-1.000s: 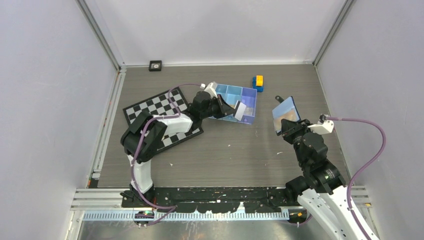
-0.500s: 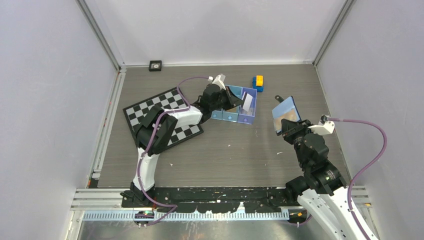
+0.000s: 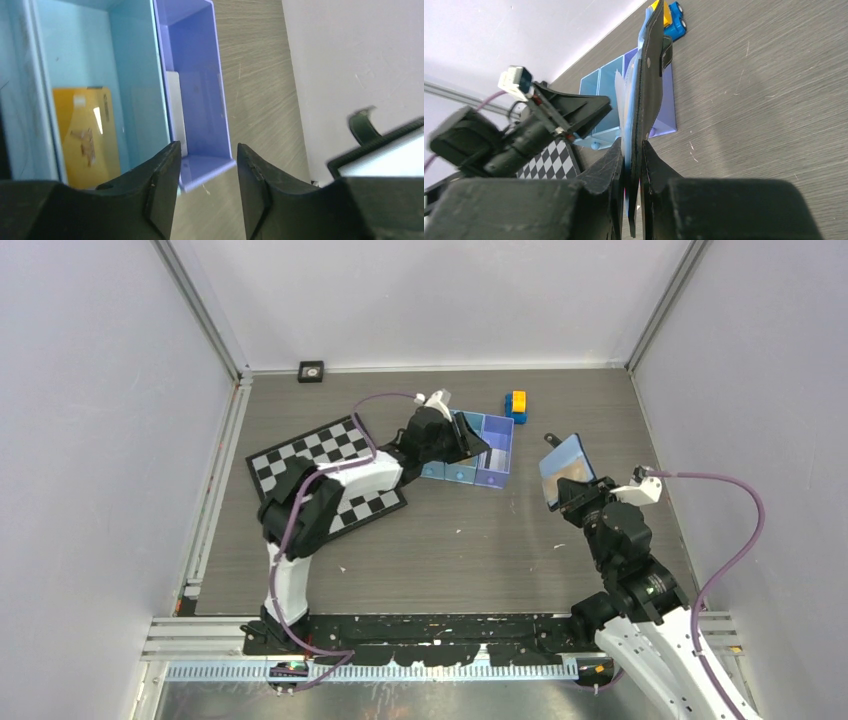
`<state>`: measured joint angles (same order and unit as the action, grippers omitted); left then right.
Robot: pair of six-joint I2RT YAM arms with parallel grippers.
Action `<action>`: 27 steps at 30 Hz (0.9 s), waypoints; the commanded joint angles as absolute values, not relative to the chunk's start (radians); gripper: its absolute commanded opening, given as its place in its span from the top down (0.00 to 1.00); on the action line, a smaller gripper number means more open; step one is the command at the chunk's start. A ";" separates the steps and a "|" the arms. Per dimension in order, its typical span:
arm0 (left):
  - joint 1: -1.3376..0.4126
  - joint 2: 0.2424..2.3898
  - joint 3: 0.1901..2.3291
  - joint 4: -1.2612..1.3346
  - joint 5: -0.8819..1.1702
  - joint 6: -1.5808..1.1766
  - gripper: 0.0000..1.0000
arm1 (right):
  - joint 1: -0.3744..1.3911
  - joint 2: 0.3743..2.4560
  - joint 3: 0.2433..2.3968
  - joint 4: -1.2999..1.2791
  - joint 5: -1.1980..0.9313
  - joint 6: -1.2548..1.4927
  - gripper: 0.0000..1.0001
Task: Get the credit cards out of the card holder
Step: Place the credit card in the storage box, then remove the credit card from the card holder.
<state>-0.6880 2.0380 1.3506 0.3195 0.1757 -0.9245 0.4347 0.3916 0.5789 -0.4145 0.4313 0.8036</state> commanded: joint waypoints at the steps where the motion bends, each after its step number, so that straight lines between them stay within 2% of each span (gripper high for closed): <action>1: -0.689 1.792 1.268 0.250 0.119 -0.828 0.50 | 0.434 0.429 0.571 -0.283 0.325 0.745 1.00; 4: -0.689 1.661 1.173 0.235 0.122 -0.779 0.43 | 0.433 0.475 0.559 -0.192 0.154 0.708 1.00; 8: -0.690 1.470 1.039 0.181 0.116 -0.720 0.22 | 0.432 0.546 0.553 -0.091 -0.046 0.689 1.00; 12: -0.692 1.299 0.934 0.069 0.080 -0.655 0.13 | 0.434 0.602 0.538 0.010 -0.191 0.691 0.99; 14: -0.692 1.213 0.869 0.059 0.055 -0.625 0.02 | 0.434 0.632 0.528 0.076 -0.247 0.702 0.99; 19: -0.692 1.051 0.670 0.207 0.072 -0.608 0.00 | 0.433 0.716 0.504 0.171 -0.320 0.735 1.00; 27: -0.693 1.050 0.484 0.518 0.148 -0.696 0.00 | 0.433 0.835 0.479 0.315 -0.457 0.771 1.00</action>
